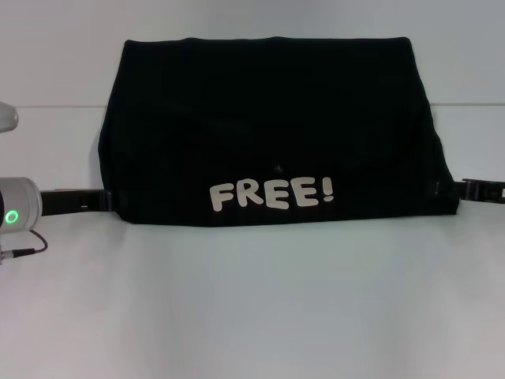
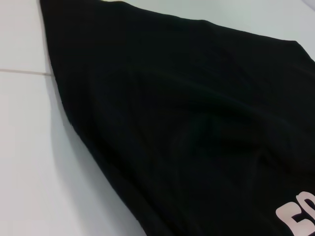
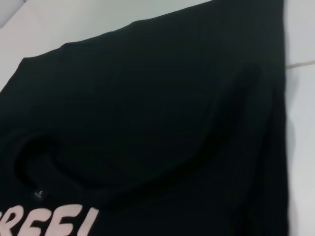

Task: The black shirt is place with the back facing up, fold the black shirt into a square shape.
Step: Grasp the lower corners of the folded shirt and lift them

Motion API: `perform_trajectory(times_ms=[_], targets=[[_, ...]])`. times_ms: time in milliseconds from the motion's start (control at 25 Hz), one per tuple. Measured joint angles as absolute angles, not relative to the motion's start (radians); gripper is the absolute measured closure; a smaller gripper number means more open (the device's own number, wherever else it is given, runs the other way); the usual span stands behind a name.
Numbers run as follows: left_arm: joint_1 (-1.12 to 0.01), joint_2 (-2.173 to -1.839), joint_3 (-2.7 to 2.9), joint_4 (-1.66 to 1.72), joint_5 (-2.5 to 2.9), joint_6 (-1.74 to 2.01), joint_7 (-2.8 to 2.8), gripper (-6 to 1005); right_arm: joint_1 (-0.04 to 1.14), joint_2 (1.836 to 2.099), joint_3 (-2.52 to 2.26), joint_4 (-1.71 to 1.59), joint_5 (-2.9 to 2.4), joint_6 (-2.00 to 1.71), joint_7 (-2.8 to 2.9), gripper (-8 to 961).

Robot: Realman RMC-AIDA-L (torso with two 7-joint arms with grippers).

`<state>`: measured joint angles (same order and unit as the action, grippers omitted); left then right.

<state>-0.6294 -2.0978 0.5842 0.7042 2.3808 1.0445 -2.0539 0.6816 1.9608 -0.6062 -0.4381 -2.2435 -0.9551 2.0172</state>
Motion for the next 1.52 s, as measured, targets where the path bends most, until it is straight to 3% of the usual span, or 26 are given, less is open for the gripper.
perform_trajectory(times_ms=[320, 760, 1200, 1520], targets=[[-0.629, -2.098, 0.586, 0.704, 2.381, 1.036, -2.054, 1000, 0.687, 1.978, -0.614, -0.416, -2.244, -0.920, 2.011, 287], [-0.629, -2.098, 0.582, 0.703, 2.381, 1.034, -2.054, 999, 0.688, 1.992, -0.622, -0.413, -2.231, -0.900, 1.979, 534], [-0.627, -2.097, 0.580, 0.710, 2.380, 1.046, -2.059, 998, 0.672, 1.981, -0.618, -0.423, -2.223, -0.941, 1.961, 911], [-0.562, -2.082, 0.456, 0.846, 2.373, 1.339, -2.064, 998, 0.578, 1.980, -0.544, -0.540, -2.223, -1.147, 1.945, 912]])
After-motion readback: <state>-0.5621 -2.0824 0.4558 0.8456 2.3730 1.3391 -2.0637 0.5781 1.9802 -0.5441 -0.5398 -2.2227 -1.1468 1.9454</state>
